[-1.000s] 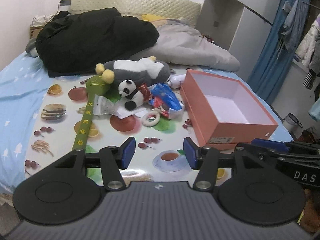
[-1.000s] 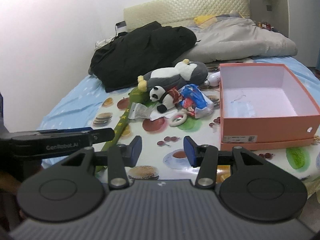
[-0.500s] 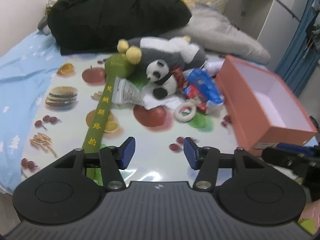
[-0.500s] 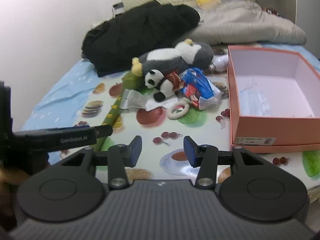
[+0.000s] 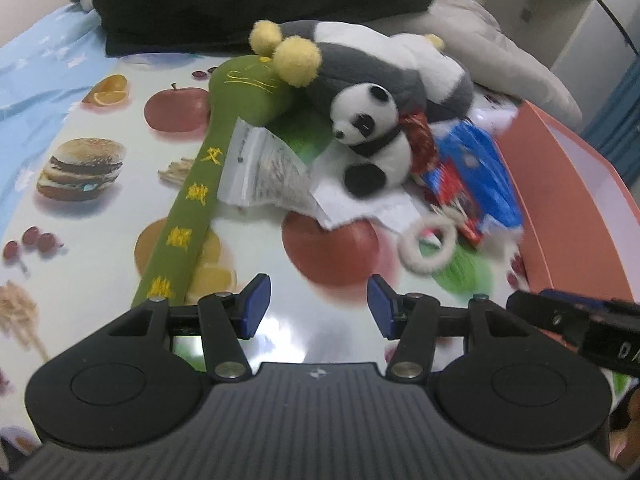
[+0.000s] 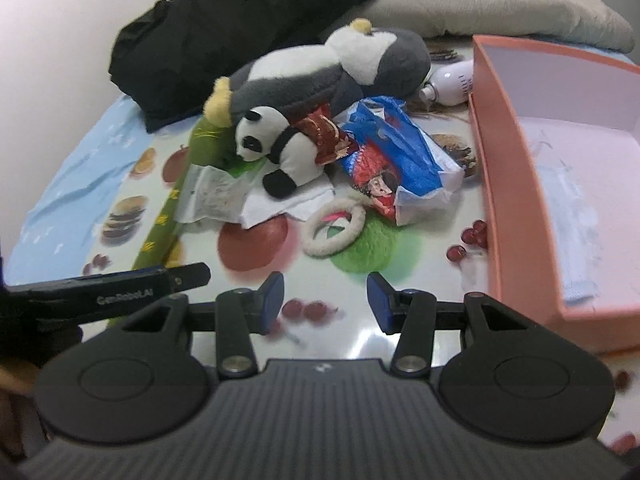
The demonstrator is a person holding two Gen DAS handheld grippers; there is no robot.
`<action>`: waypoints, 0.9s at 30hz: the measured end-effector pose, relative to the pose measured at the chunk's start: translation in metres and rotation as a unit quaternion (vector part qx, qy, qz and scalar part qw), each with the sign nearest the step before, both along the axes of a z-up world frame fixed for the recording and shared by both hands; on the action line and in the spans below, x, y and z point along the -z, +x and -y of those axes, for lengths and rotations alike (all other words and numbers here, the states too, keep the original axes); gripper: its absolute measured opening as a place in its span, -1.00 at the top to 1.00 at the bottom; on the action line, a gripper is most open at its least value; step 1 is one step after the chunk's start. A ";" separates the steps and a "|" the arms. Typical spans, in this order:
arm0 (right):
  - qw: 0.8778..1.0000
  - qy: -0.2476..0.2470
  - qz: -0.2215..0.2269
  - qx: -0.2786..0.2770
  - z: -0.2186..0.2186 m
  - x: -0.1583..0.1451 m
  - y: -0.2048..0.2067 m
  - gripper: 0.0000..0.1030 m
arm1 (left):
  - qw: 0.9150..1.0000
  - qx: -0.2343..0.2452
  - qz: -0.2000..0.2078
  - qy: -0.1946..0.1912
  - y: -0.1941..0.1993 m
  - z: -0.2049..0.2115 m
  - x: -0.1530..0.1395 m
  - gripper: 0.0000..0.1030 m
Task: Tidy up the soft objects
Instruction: 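Grasp the clear plastic bag with the left gripper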
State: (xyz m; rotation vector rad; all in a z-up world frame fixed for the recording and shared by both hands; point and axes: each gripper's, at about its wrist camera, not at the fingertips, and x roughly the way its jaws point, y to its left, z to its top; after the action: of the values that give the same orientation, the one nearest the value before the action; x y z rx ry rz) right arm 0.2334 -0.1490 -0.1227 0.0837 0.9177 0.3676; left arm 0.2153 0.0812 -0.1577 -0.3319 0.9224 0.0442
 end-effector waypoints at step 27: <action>0.999 -0.030 -0.017 -0.010 -0.027 0.064 0.073 0.70 | 0.978 -0.178 0.026 -0.109 0.067 -0.033 0.041 0.07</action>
State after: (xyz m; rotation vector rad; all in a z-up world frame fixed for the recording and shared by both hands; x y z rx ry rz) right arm 0.3065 -0.1215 -0.1866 0.0261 0.9635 0.3584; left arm 0.2823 0.1139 -0.1982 -0.6974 0.8080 0.2627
